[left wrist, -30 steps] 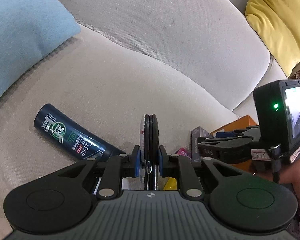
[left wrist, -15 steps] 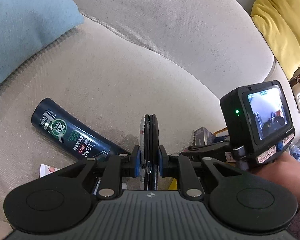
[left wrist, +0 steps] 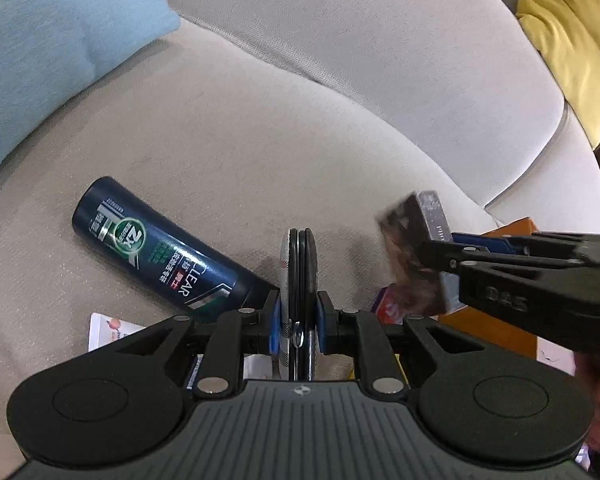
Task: Organize rigid objects
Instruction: 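Grasp the dark photo card box with the right tool while the left tool holds the plaid case, then carry the plaid case and photo card box into the orange shoebox with both tools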
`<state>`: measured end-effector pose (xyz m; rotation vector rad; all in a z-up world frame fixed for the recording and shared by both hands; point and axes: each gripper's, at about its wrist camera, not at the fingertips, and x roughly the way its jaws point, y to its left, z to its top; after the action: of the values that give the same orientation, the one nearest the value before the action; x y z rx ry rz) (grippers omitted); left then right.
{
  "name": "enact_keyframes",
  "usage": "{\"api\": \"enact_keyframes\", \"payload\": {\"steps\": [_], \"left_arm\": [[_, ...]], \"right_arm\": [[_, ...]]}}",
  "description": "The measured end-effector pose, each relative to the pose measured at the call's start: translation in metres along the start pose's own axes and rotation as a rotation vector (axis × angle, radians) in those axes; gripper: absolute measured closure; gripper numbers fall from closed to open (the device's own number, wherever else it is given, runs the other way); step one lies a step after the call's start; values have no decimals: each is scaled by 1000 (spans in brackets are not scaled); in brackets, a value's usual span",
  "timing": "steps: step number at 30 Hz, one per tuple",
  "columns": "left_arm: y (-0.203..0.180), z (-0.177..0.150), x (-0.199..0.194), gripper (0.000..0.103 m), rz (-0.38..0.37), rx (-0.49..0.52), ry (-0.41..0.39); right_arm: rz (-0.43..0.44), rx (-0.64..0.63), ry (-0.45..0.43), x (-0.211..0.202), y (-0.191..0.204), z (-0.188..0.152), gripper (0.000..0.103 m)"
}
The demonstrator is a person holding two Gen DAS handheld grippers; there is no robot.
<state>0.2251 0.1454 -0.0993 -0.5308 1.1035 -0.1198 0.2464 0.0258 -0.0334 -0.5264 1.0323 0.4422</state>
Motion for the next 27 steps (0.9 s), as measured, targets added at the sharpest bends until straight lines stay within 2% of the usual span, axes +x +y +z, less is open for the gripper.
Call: {"api": "enact_keyframes", "payload": {"steps": [4,6,9,10,16,21,27], "left_arm": [[3,-2,1,84,-2,-12,1],[5,-2,3,84,-6,-21,-1],[5,-2,7,84,-9,-23,-3],[5,-1,8,84,-8,-22,-6],[5,-2,12,84,-19,-13,-26],[-2,-6,0,84,-24,18,-64],[-28,-15,-45,84,-56,74,-130]], "right_arm": [[194,125,29,5,-10,2,80],[237,164,77,19,-15,4,80],[236,185,124,22,-9,-12,80],[247,195,120,25,2,-20,80],[275,223,101,22,2,-26,79],[268,228,37,8,4,-41,80],[304,278,-90,-47,-10,-69,80]]}}
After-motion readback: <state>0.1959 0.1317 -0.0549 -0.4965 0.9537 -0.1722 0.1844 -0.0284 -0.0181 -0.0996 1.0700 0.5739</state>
